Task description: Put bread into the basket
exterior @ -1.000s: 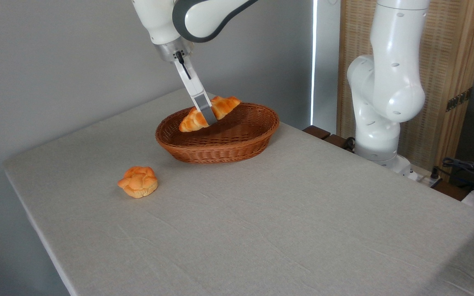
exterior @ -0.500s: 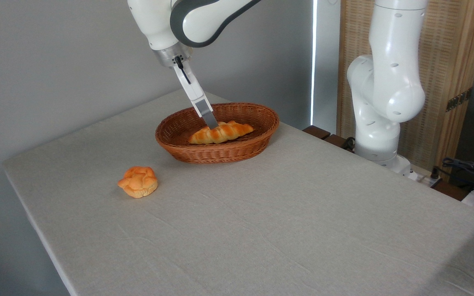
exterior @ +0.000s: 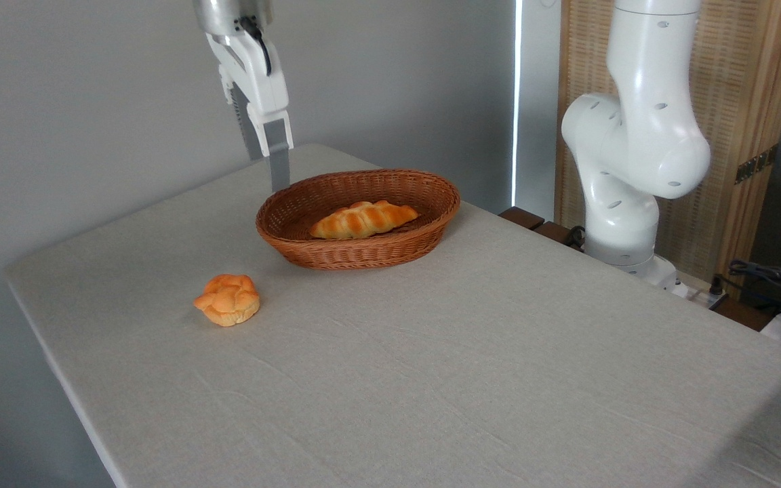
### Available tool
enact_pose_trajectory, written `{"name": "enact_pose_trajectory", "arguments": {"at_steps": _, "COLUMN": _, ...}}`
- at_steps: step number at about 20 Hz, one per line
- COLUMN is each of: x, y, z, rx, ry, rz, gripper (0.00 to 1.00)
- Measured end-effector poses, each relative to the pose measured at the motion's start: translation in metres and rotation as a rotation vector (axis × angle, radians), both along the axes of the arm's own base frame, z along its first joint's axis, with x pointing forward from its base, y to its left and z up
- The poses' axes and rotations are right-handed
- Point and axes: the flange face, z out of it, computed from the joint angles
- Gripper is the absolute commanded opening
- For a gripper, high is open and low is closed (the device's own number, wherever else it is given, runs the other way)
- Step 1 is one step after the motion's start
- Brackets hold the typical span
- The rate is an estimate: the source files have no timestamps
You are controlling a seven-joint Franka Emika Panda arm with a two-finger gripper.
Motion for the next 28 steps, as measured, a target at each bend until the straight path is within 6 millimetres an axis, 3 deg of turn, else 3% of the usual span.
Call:
{"name": "enact_pose_trajectory", "arguments": {"at_steps": 6, "x": 0.048, "y": 0.067, "z": 0.030, "rx": 0.062, "ry": -0.005, "rz": 0.110, "gripper": 1.00}}
{"name": "enact_pose_trajectory", "arguments": {"at_steps": 11, "x": 0.061, "y": 0.135, "z": 0.050, "rx": 0.080, "ry": -0.024, "rz": 0.230, "gripper": 1.00}}
{"name": "enact_pose_trajectory", "arguments": {"at_steps": 13, "x": 0.062, "y": 0.152, "z": 0.054, "rx": 0.080, "ry": -0.026, "rz": 0.258, "gripper": 1.00}}
{"name": "enact_pose_trajectory", "arguments": {"at_steps": 18, "x": 0.058, "y": 0.136, "z": 0.046, "rx": 0.086, "ry": 0.000, "rz": 0.227, "gripper": 1.00}}
{"name": "enact_pose_trajectory", "arguments": {"at_steps": 24, "x": 0.043, "y": 0.147, "z": 0.042, "rx": 0.090, "ry": 0.007, "rz": 0.198, "gripper": 1.00}}
{"name": "enact_pose_trajectory", "arguments": {"at_steps": 28, "x": 0.044, "y": 0.148, "z": 0.024, "rx": 0.094, "ry": 0.026, "rz": 0.200, "gripper": 1.00}}
